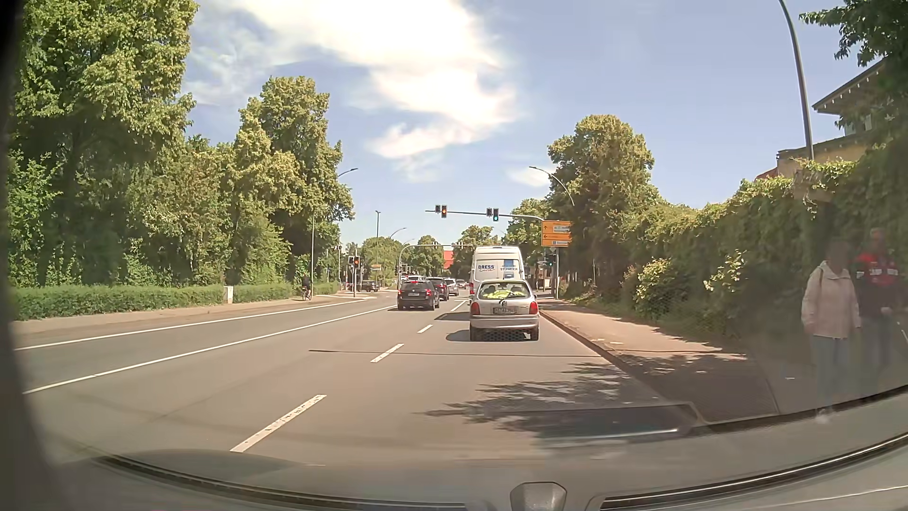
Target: Follow the waypoints while adhering to traffic rules and regulations
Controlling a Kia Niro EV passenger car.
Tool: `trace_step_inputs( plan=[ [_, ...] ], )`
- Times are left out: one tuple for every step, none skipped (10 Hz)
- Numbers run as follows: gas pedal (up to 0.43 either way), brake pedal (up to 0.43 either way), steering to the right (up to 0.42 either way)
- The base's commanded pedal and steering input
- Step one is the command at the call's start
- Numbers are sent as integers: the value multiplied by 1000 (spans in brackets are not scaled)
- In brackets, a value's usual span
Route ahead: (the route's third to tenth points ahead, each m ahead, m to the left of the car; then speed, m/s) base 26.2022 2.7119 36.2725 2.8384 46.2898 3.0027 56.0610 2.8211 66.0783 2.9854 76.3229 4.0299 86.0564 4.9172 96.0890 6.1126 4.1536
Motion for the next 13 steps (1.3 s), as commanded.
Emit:
trace_step_inputs(
  plan=[
    [268,6,1],
    [268,6,1],
    [268,6,1],
    [268,6,1],
    [268,6,1],
    [268,12,1],
    [268,6,2],
    [260,12,1],
    [260,6,2],
    [260,6,2],
    [260,6,2],
    [260,6,2],
    [260,6,2]
  ],
)
